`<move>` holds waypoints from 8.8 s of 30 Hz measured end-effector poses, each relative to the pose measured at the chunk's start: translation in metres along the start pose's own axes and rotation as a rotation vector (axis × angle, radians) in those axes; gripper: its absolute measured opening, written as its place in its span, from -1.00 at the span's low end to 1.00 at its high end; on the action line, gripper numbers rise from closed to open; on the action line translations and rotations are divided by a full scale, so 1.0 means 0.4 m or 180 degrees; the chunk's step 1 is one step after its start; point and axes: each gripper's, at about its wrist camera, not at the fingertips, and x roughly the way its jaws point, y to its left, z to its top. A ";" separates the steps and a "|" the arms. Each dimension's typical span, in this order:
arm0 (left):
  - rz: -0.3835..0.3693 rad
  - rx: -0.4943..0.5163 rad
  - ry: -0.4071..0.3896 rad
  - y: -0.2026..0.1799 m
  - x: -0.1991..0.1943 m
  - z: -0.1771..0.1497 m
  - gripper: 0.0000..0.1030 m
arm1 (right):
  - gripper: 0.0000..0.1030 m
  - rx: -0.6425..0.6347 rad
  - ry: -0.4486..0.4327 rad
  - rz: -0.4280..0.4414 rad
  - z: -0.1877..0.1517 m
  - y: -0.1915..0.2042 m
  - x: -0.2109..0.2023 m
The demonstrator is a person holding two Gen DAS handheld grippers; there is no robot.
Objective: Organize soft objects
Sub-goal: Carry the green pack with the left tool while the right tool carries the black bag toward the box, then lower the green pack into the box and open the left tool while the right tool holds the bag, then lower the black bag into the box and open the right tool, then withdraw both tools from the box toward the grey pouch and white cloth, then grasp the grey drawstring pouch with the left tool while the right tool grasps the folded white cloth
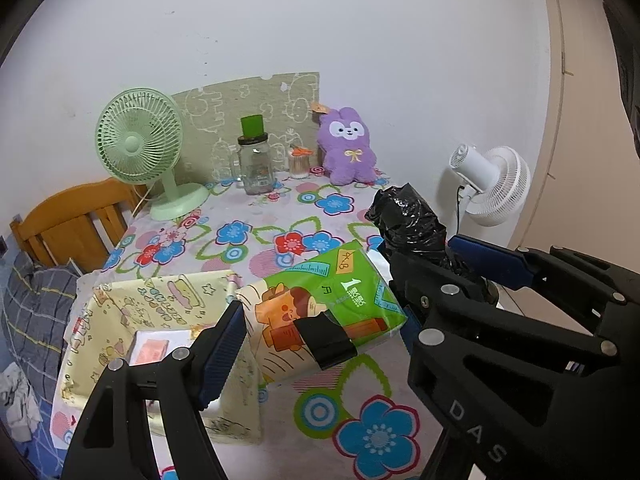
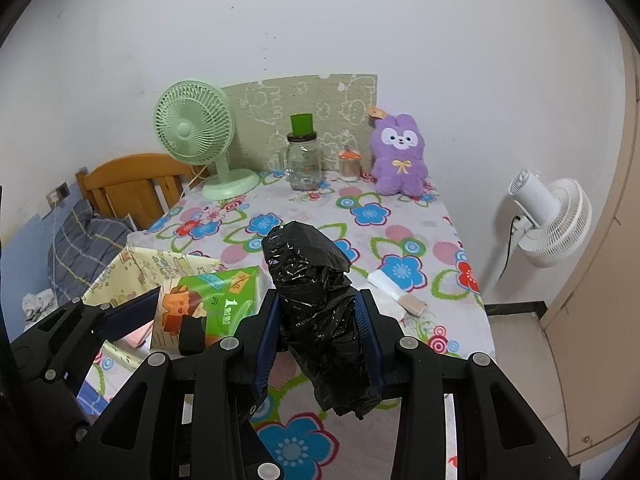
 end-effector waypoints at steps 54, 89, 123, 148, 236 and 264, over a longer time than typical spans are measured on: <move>0.0595 -0.0350 0.0260 0.422 0.089 -0.055 0.56 | -0.20 -0.0365 0.0415 0.0659 0.062 0.378 0.261; 0.0355 -0.0522 0.0686 0.480 0.146 -0.108 0.75 | 0.45 -0.0798 0.0892 0.0843 0.041 0.468 0.381; 0.0501 -0.0320 0.0401 0.355 0.059 -0.066 0.91 | 0.61 -0.0566 0.0465 0.0613 0.056 0.343 0.231; 0.0564 -0.0237 0.0122 0.265 -0.015 -0.065 0.99 | 0.80 -0.0269 0.0182 0.0513 0.026 0.240 0.114; 0.0207 -0.0355 0.0628 -0.033 0.334 -0.041 0.77 | 0.88 0.0268 0.0284 -0.0116 -0.056 -0.219 0.265; 0.0297 -0.0500 0.1056 0.003 0.458 -0.066 0.35 | 0.88 0.0157 0.0626 0.0032 -0.055 -0.201 0.415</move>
